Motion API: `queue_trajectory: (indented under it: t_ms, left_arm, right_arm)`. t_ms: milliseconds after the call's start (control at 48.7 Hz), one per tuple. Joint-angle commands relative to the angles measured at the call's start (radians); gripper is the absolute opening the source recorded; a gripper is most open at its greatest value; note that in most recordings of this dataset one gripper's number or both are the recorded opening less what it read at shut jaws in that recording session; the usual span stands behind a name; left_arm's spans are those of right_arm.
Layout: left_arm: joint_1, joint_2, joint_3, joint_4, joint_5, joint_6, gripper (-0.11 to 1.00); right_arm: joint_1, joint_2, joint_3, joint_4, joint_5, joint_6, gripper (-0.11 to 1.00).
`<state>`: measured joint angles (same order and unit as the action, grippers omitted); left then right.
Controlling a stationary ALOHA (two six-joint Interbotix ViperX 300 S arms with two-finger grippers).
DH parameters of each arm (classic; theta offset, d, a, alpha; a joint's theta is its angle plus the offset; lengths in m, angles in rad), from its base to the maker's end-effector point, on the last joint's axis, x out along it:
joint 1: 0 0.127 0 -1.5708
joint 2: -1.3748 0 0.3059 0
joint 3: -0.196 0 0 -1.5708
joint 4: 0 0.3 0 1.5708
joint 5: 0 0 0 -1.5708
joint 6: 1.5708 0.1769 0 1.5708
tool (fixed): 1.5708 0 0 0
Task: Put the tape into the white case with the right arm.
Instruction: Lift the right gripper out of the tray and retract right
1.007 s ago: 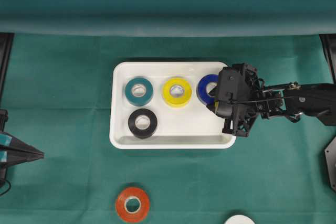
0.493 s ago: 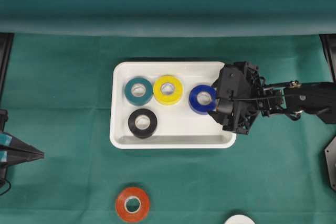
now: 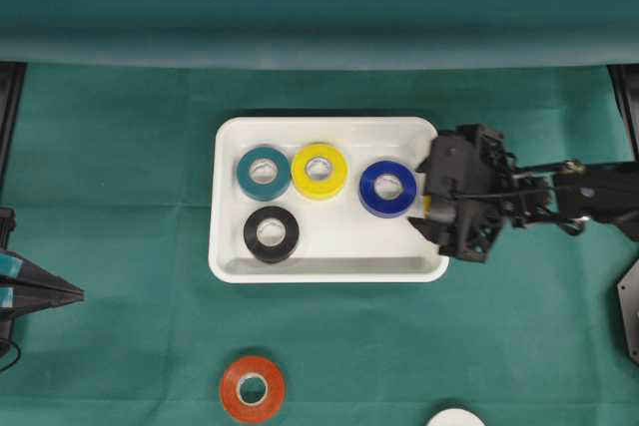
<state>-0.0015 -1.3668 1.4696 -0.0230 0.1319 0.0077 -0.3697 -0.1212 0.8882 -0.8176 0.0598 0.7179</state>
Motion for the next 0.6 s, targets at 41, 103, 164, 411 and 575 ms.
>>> queue_trajectory:
  t_ms: [41, 103, 164, 411, 575]
  left_arm:
    - [0.002, 0.008, -0.009, 0.0, -0.009, 0.0, 0.0]
    - [0.002, 0.009, -0.009, 0.0, -0.011, 0.002, 0.0]
    - [0.002, 0.008, -0.009, 0.0, -0.011, 0.002, 0.0]
    - [0.002, 0.008, -0.009, 0.0, -0.011, 0.002, 0.0]
    - [0.002, 0.008, -0.009, 0.0, -0.009, 0.002, 0.0]
  right_arm:
    - [-0.002, -0.095, 0.052, -0.002, -0.005, 0.003, 0.63]
    - [-0.002, -0.138, 0.091, -0.002, -0.005, 0.003, 0.63]
    - [-0.002, -0.195, 0.133, -0.002, -0.009, 0.005, 0.63]
    - [-0.002, -0.385, 0.272, 0.003, -0.011, 0.011, 0.63]
    - [0.006, -0.466, 0.334, 0.006, -0.011, 0.012, 0.62]
